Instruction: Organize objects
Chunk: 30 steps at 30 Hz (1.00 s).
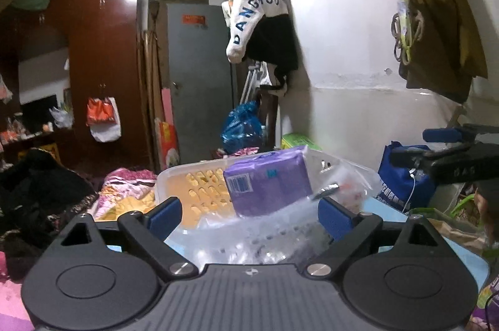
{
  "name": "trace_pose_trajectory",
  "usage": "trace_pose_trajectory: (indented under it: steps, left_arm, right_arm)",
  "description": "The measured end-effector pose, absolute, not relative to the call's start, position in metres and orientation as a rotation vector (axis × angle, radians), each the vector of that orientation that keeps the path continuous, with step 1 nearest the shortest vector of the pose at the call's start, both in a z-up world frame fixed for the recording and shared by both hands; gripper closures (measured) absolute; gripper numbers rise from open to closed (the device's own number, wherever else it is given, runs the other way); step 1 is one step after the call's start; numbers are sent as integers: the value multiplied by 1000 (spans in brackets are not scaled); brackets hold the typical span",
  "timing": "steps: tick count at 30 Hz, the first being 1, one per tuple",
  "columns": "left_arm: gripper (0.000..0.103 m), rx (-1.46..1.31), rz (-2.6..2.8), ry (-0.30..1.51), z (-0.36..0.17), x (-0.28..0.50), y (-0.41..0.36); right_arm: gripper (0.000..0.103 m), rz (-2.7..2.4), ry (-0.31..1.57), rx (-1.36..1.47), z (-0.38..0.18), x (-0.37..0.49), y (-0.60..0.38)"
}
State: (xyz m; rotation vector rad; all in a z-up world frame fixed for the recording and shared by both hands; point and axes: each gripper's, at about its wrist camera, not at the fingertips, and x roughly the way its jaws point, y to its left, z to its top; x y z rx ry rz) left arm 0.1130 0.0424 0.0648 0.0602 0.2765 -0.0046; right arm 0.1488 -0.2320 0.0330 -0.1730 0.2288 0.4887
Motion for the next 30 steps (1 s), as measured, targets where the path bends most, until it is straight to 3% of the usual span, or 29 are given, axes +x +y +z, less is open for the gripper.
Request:
trace_pose_trajectory:
  steps: [8, 30]
  left_arm:
    - [7, -36, 6, 313, 43, 66, 31]
    - [7, 0, 62, 344, 26, 42, -17]
  right_arm:
    - [0, 569, 412, -106, 14, 118, -239]
    - [0, 578, 385, -36, -2, 69, -252]
